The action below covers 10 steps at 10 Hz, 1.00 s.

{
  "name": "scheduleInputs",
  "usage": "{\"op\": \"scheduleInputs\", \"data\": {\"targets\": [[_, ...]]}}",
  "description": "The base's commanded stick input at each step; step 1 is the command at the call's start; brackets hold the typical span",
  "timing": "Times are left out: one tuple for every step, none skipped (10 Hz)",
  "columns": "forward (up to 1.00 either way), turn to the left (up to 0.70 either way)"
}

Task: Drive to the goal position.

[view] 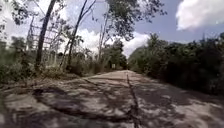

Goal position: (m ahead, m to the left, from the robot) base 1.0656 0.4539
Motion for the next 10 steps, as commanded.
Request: {"op": "scheduleInputs", "data": {"targets": [[0.5,-0.41],[0.5,-0.23],[0.5,-0.04],[0.5,0.0],[0.5,0.0],[0.5,0.0],[0.5,0.0],[0.5,0.0],[0.5,0.0],[0.5,0.0]]}}
